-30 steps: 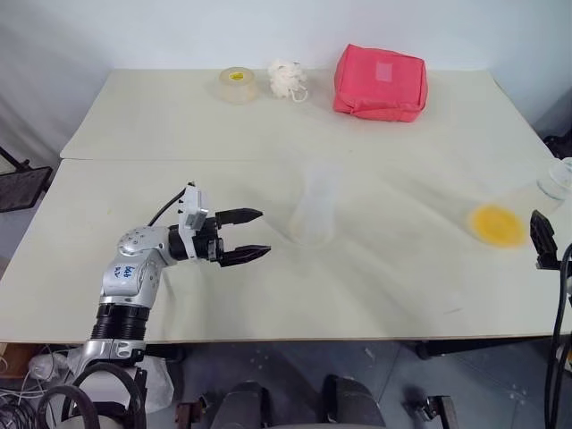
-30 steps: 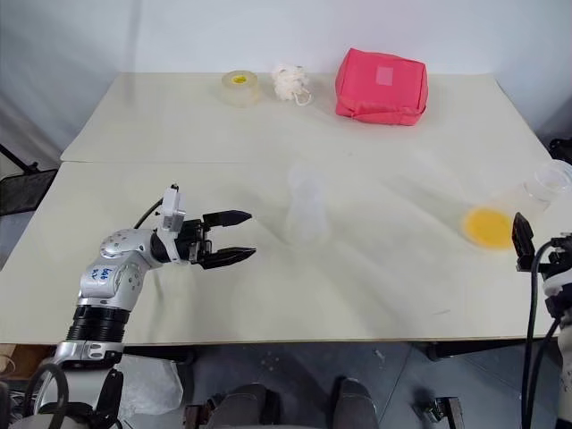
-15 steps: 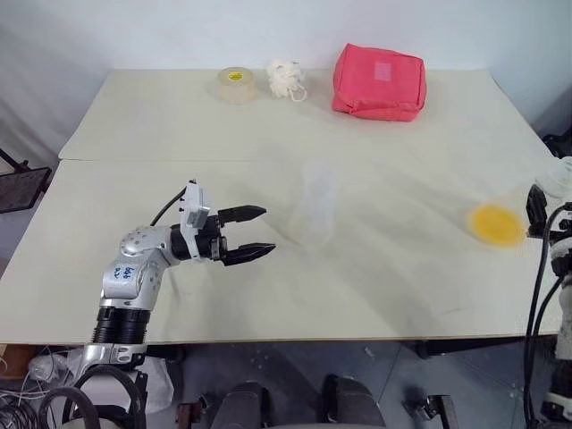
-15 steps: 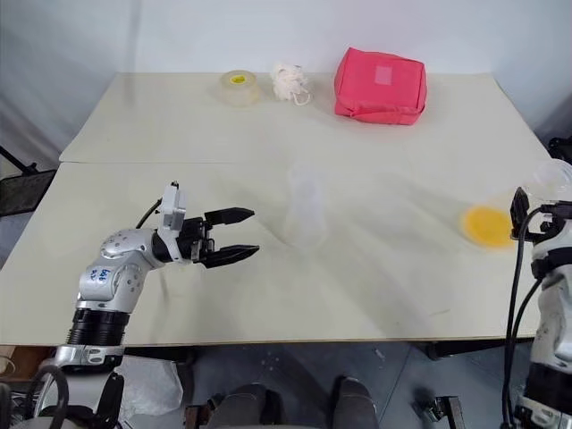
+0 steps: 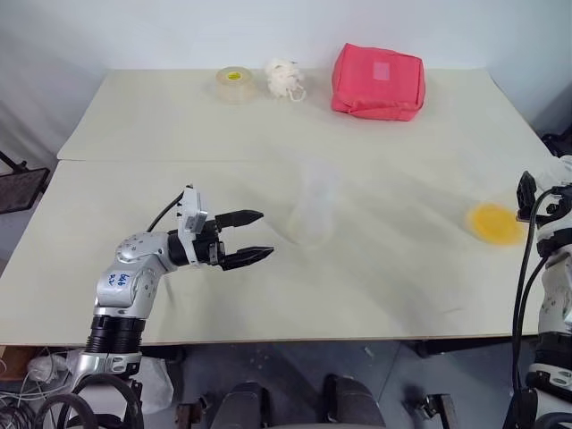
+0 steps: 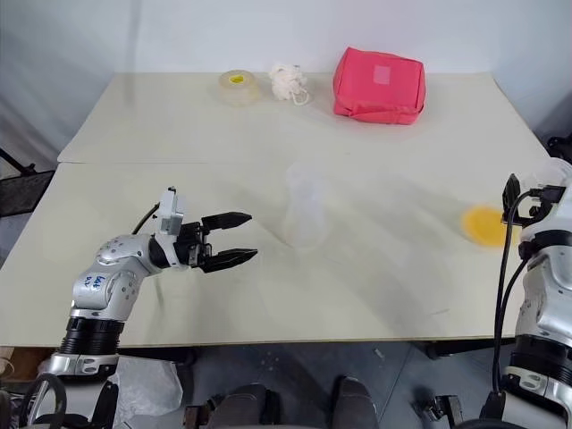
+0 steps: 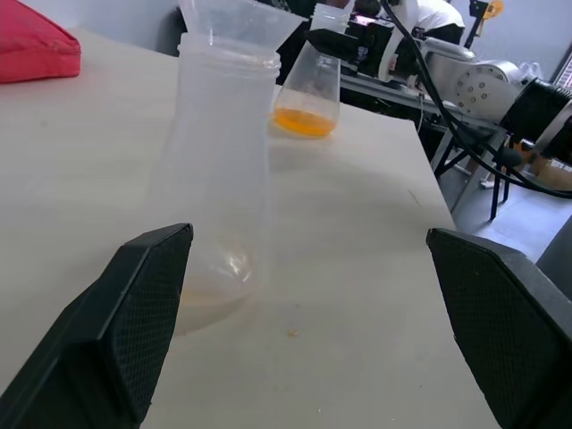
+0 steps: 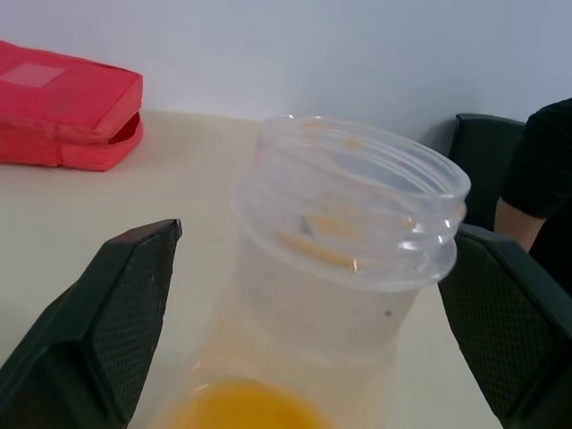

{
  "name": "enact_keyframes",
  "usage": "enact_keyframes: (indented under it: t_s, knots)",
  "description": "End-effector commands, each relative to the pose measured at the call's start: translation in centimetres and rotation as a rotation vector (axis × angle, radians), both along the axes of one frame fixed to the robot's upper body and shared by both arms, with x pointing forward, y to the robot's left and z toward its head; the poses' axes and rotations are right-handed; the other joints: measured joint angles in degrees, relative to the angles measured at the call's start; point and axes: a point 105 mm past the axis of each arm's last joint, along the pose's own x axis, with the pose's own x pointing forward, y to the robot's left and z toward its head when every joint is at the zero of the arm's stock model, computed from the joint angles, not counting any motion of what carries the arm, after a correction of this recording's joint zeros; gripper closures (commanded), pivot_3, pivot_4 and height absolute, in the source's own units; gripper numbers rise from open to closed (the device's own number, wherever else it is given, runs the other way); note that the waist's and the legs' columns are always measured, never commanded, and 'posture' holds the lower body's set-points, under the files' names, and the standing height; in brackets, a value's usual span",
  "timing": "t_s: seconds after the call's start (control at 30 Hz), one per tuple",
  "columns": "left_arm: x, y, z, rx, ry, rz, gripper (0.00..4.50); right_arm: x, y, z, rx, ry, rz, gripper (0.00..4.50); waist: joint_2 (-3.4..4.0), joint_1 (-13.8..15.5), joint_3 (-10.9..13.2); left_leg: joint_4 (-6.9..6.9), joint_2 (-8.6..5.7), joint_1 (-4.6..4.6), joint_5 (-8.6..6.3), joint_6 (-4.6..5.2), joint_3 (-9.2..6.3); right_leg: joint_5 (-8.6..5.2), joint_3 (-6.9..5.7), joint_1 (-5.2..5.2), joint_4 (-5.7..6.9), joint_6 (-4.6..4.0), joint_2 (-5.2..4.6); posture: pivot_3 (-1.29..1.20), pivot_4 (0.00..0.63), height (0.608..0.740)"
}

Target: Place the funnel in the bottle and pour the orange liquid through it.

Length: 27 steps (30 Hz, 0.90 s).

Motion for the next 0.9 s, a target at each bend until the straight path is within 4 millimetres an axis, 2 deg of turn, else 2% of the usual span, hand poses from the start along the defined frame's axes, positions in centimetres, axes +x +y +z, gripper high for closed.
enact_keyframes:
  t_s: [0.03,0.13,0.27,0.3,0.43,0.57,0.67,0.77,0.9]
  knots:
    - [-0.3,0.0,1.4,-0.021,-0.052,-0.006,0.06,0.0,-0.7,1.4,-0.030,-0.052,-0.039,0.00,0.00,-0.12,0.00,0.00,0.02,0.00,0.00,0.00,-0.01,0.00,-0.01,0.00,0.01,0.00,0.00,0.00,0.150,0.740]
    - [-0.4,0.1,1.5,-0.024,-0.055,0.001,0.00,0.2,-0.8,1.2,-0.028,-0.055,-0.051,0.62,0.01,-0.27,0.00,-0.01,0.03,-0.01,0.00,0.00,-0.02,0.00,0.00,0.00,0.00,0.00,-0.01,0.00,0.150,0.740]
    - [-0.5,0.2,1.5,-0.028,-0.055,0.005,0.00,0.0,-0.8,1.3,-0.012,-0.083,-0.062,1.90,0.01,-0.56,0.01,-0.01,0.06,-0.01,0.00,0.00,-0.06,0.00,-0.01,0.01,0.00,0.00,-0.01,0.00,0.150,0.740]
    - [-0.5,0.2,1.5,-0.028,-0.055,0.006,0.00,-0.1,-0.6,1.4,-0.016,-0.092,-0.057,2.05,0.02,-0.58,0.01,-0.01,0.09,-0.02,0.00,0.00,-0.08,0.00,-0.02,0.02,0.01,0.00,-0.01,0.00,0.150,0.740]
    - [-0.3,0.4,1.6,-0.030,-0.062,0.009,0.00,-0.4,0.7,2.3,-0.035,-0.124,-0.023,2.05,0.05,-0.77,0.03,-0.04,0.11,-0.02,0.00,0.00,-0.09,0.00,-0.03,0.00,0.00,0.00,-0.01,0.00,0.150,0.740]
    - [-0.3,0.9,1.9,-0.043,-0.084,0.005,0.00,-0.9,4.3,4.7,-0.105,-0.168,0.079,2.05,0.14,-0.85,0.07,-0.04,0.13,-0.03,0.00,0.00,-0.05,0.00,0.01,-0.04,-0.01,0.00,-0.01,0.00,0.150,0.740]
    - [-0.3,1.4,2.1,-0.050,-0.101,0.006,0.00,-1.4,8.8,6.7,-0.188,-0.189,0.182,2.05,0.21,-0.87,0.09,-0.05,0.15,-0.04,0.00,0.00,-0.04,0.00,0.01,-0.07,0.00,0.00,0.00,0.00,0.150,0.740]
    - [-0.3,1.7,2.1,-0.048,-0.112,-0.005,0.00,-1.7,11.2,7.4,-0.228,-0.181,0.228,2.05,0.22,-0.72,0.09,-0.04,0.14,-0.04,0.00,0.00,-0.05,0.00,0.00,-0.08,0.00,0.00,0.00,0.00,0.150,0.740]
    - [0.3,2.4,3.1,-0.120,-0.173,0.003,0.00,-1.4,18.3,8.6,-0.397,-0.179,0.389,2.05,0.22,-0.66,0.09,0.01,0.06,-0.09,0.00,0.00,-0.09,0.00,0.00,-0.07,-0.01,0.00,-0.02,0.00,0.150,0.740]
